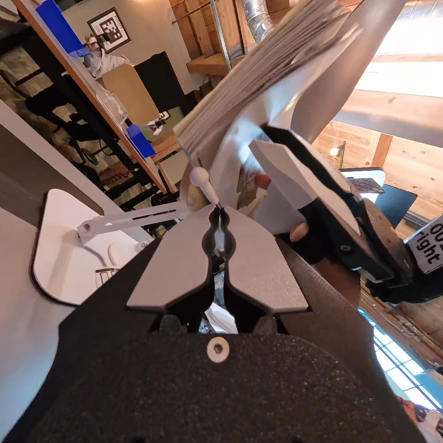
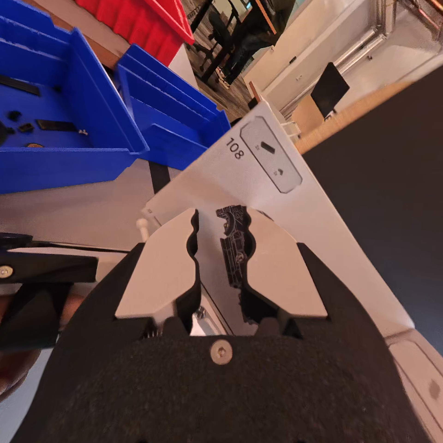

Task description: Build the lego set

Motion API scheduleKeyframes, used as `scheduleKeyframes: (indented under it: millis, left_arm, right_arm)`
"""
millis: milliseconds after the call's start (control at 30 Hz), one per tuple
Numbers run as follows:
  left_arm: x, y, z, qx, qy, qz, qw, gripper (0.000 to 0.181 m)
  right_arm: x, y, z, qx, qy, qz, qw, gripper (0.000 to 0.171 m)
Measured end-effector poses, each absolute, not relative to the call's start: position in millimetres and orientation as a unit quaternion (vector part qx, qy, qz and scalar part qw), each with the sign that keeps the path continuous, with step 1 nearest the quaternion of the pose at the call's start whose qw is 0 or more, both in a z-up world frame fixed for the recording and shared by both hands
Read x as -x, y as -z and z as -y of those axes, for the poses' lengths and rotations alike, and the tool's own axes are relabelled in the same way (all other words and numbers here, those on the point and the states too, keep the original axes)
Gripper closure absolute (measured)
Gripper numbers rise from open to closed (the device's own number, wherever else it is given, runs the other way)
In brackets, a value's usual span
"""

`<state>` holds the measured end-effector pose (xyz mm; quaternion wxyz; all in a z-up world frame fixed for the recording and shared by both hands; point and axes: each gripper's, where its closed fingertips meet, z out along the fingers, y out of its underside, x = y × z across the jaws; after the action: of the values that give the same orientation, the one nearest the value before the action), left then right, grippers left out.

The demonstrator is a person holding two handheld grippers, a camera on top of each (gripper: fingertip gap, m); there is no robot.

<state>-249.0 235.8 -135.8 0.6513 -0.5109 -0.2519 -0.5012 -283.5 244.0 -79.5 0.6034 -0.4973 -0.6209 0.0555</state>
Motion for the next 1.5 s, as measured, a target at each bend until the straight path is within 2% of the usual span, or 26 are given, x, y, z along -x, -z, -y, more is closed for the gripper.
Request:
scheduleKeyframes:
  millis: [167, 267, 367, 433, 500, 600, 767, 1000, 1167, 1500]
  left_arm:
    - [248, 135, -235, 0.520, 0.502, 0.234, 0.651, 0.179]
    - [246, 133, -233, 0.536, 0.480, 0.219, 0.660, 0.179]
    - [241, 123, -232, 0.582, 0.393, 0.158, 0.694, 0.179]
    - [236, 114, -236, 0.629, 0.305, 0.080, 0.710, 0.179]
    - [231, 106, -241, 0.665, 0.241, 0.006, 0.707, 0.179]
    - [229, 102, -251, 0.711, 0.160, -0.072, 0.681, 0.178]
    - [229, 101, -259, 0.735, 0.101, -0.110, 0.662, 0.176]
    - [217, 96, -259, 0.732, -0.028, -0.194, 0.652, 0.176]
    - [201, 95, -264, 0.731, -0.137, -0.282, 0.606, 0.176]
    - [170, 120, -281, 0.709, -0.241, -0.470, 0.468, 0.178]
  right_arm:
    - [302, 91, -233, 0.446, -0.009, 0.675, 0.588, 0.151]
    - [304, 88, -234, 0.468, -0.044, 0.665, 0.581, 0.159]
    - [301, 86, -234, 0.504, -0.116, 0.650, 0.557, 0.161]
    - [297, 81, -236, 0.523, -0.155, 0.634, 0.549, 0.171]
    - [290, 70, -241, 0.537, -0.192, 0.613, 0.547, 0.169]
    - [272, 60, -243, 0.564, -0.252, 0.592, 0.518, 0.155]
    - [214, 46, -252, 0.555, -0.294, 0.534, 0.566, 0.157]
    - [164, 84, -280, 0.600, -0.211, 0.509, 0.579, 0.159]
    - [173, 124, -284, 0.629, -0.186, 0.521, 0.546, 0.158]
    - [167, 129, -280, 0.637, -0.255, 0.499, 0.529, 0.161]
